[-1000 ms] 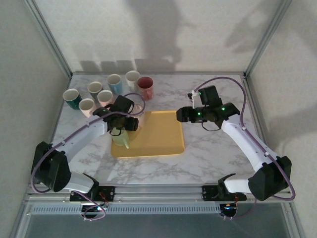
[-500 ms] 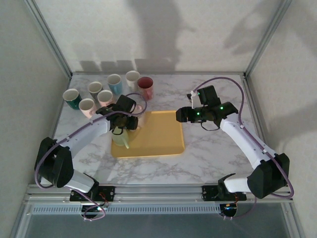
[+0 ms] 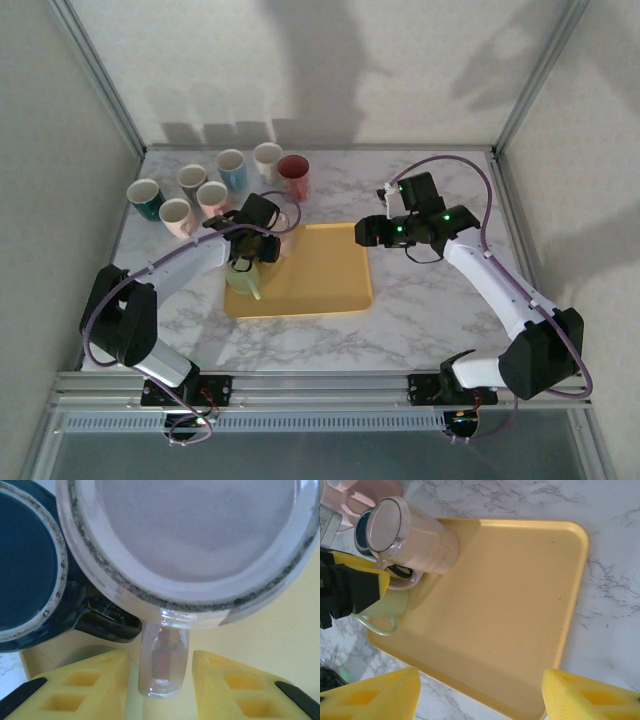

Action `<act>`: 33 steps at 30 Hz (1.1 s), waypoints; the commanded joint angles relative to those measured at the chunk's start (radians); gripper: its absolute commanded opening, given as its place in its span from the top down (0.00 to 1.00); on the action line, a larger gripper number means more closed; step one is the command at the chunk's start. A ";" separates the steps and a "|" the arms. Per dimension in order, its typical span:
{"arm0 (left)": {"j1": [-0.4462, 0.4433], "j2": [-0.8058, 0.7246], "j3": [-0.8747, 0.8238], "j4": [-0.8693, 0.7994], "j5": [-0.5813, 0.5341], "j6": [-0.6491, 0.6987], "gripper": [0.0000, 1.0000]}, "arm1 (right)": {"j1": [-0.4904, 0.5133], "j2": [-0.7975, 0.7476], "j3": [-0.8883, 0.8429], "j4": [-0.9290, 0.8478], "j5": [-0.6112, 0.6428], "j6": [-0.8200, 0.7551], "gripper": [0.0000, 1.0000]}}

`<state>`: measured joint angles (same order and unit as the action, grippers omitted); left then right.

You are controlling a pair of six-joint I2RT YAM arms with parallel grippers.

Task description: Turn the mug right side up

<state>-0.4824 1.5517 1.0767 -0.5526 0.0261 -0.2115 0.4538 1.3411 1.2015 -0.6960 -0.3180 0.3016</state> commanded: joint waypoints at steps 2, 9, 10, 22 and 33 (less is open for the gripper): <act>0.006 0.027 -0.012 -0.001 -0.032 0.012 0.62 | -0.007 0.010 0.026 0.002 -0.021 -0.013 0.34; 0.007 0.033 -0.014 0.001 -0.037 0.016 0.77 | -0.008 -0.006 0.026 -0.007 -0.012 -0.019 0.34; 0.007 0.030 -0.008 -0.005 -0.040 0.015 0.81 | -0.009 -0.011 0.024 -0.011 -0.010 -0.020 0.34; 0.005 -0.109 0.150 -0.095 0.020 -0.028 0.96 | -0.009 -0.055 0.015 -0.013 -0.015 -0.010 0.33; 0.019 -0.343 0.147 0.208 0.276 -0.263 1.00 | -0.013 -0.121 0.000 0.075 -0.279 0.066 0.33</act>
<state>-0.4759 1.2819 1.1976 -0.5629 0.2111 -0.3733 0.4465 1.2518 1.2022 -0.6735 -0.4908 0.3267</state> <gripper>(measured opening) 0.175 0.671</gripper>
